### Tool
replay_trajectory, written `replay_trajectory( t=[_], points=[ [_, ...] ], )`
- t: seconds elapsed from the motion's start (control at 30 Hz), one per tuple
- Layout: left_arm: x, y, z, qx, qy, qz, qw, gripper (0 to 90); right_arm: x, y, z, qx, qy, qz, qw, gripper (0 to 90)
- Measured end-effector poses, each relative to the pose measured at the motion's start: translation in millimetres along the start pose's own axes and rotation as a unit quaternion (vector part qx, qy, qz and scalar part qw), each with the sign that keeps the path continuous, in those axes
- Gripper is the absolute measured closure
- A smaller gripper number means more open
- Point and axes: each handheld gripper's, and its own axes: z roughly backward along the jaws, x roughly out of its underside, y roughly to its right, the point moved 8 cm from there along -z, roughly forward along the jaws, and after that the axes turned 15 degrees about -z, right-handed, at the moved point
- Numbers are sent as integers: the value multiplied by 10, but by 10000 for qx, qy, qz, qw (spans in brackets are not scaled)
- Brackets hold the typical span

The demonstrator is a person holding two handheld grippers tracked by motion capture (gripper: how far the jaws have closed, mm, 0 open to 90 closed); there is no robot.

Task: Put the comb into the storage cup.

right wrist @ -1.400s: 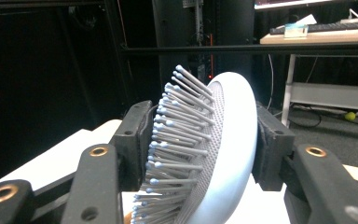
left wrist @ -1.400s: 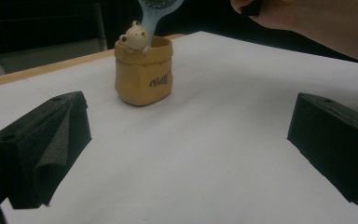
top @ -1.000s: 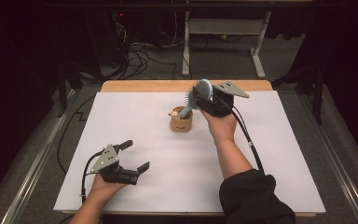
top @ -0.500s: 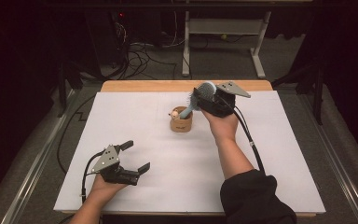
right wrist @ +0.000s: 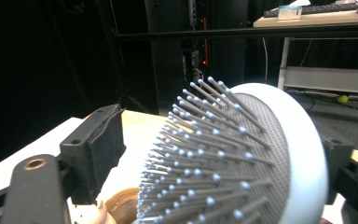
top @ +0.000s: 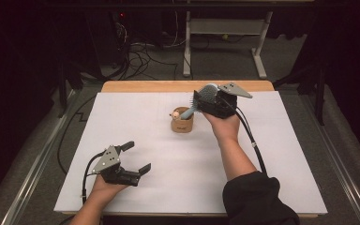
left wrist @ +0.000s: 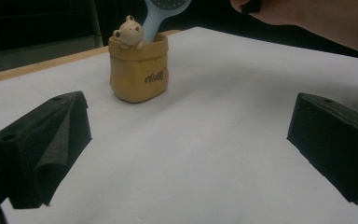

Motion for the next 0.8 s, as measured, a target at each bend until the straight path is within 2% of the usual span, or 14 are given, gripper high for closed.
replay_trajectory(
  t=[0.27,0.6,0.8],
  points=[
    [0,4,-3,18,5,0,10000,6,25,24,10,-20,-35,18,10000,138],
    [-6,4,-3,21,21,12,10000,5,51,49,5,-48,-166,-13,9998,18],
    [-8,3,-2,12,22,11,10000,5,39,60,26,-45,-167,6,9999,5]
  ],
)
